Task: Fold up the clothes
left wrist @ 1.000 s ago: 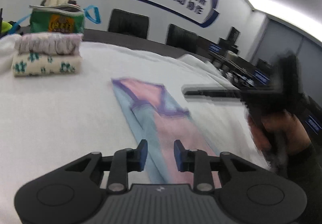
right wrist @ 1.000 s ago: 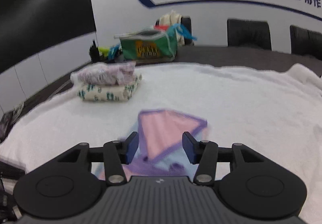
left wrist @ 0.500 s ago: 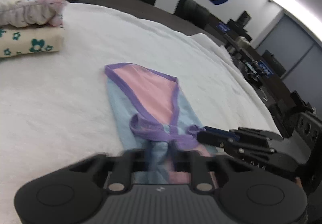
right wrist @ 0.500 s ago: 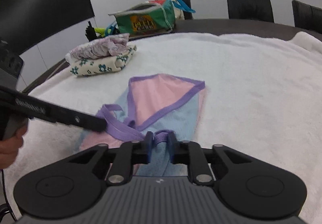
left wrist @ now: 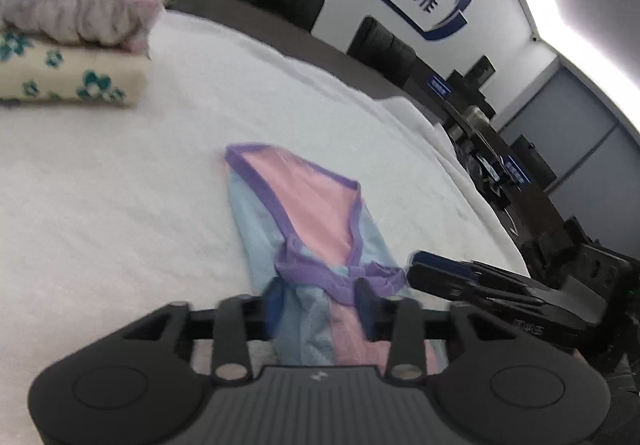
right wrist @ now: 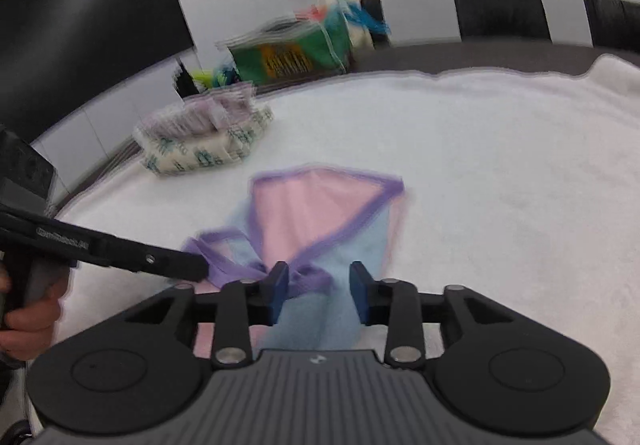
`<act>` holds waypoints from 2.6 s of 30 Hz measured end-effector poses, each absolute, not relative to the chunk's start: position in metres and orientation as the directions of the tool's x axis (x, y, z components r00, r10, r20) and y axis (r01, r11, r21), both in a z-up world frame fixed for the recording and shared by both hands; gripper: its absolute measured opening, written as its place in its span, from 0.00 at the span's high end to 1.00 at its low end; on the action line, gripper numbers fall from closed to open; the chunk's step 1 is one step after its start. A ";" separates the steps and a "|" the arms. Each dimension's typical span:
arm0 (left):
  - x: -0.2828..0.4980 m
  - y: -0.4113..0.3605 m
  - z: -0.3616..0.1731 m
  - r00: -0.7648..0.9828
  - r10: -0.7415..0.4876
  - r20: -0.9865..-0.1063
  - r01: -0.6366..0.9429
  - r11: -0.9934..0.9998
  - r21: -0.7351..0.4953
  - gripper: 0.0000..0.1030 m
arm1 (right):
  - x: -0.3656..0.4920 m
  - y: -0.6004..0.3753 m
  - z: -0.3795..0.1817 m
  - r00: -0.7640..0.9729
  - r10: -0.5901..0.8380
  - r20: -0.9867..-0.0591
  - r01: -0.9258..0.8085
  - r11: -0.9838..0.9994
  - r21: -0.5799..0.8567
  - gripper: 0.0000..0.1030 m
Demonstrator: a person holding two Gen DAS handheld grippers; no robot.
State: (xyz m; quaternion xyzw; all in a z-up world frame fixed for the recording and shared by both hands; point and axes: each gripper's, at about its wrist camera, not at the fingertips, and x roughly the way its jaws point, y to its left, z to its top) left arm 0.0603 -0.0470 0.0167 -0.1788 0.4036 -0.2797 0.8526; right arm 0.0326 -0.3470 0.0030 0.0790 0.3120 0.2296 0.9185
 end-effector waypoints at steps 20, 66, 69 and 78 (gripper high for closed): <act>-0.115 -0.037 0.010 0.583 -0.603 -0.545 0.555 0.785 -0.275 0.57 | -0.121 -0.326 0.025 0.771 0.454 -0.447 -0.481 0.875 0.059 0.50; -0.118 -0.060 0.001 0.591 -0.568 -0.573 0.644 0.760 -0.089 0.57 | -0.150 -0.328 -0.010 0.721 0.452 -0.525 -0.570 0.818 -0.079 0.40; -0.113 -0.064 0.000 0.584 -0.565 -0.584 0.657 0.751 -0.069 0.66 | -0.149 -0.332 -0.013 0.718 0.463 -0.520 -0.574 0.816 -0.065 0.61; -0.123 -0.061 0.006 0.583 -0.564 -0.585 0.671 0.740 -0.044 0.97 | -0.152 -0.335 -0.015 0.711 0.514 -0.480 -0.602 0.798 -0.037 0.95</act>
